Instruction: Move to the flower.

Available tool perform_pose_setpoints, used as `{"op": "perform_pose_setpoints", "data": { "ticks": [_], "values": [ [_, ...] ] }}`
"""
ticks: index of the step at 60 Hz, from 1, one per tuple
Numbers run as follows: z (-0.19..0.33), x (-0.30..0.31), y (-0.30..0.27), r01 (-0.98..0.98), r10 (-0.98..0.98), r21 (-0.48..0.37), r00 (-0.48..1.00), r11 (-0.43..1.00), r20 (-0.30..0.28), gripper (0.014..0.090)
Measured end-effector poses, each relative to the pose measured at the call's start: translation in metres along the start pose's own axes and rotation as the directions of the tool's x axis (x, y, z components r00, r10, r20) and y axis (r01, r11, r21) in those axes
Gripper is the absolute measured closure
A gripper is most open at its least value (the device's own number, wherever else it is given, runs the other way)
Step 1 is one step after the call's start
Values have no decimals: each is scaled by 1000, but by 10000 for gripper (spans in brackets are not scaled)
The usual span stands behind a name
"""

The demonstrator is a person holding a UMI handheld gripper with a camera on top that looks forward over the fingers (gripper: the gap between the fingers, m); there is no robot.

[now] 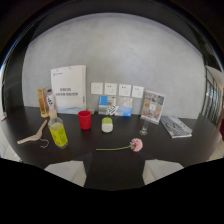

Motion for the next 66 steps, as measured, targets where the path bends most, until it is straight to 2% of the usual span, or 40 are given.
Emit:
{"op": "perform_pose_setpoints", "data": {
  "ticks": [17,33,47,66],
  "values": [
    [-34,-19,13,9,-9,4,1000,1000,-25,192],
    [-27,-1,48,5,-10,-76,998,997,-66,197],
    [22,44,45,4,-14,-99,994,995,-106,194],
    [132,83,39,9,-19,-152,998,988,-65,189]
  ]
}}
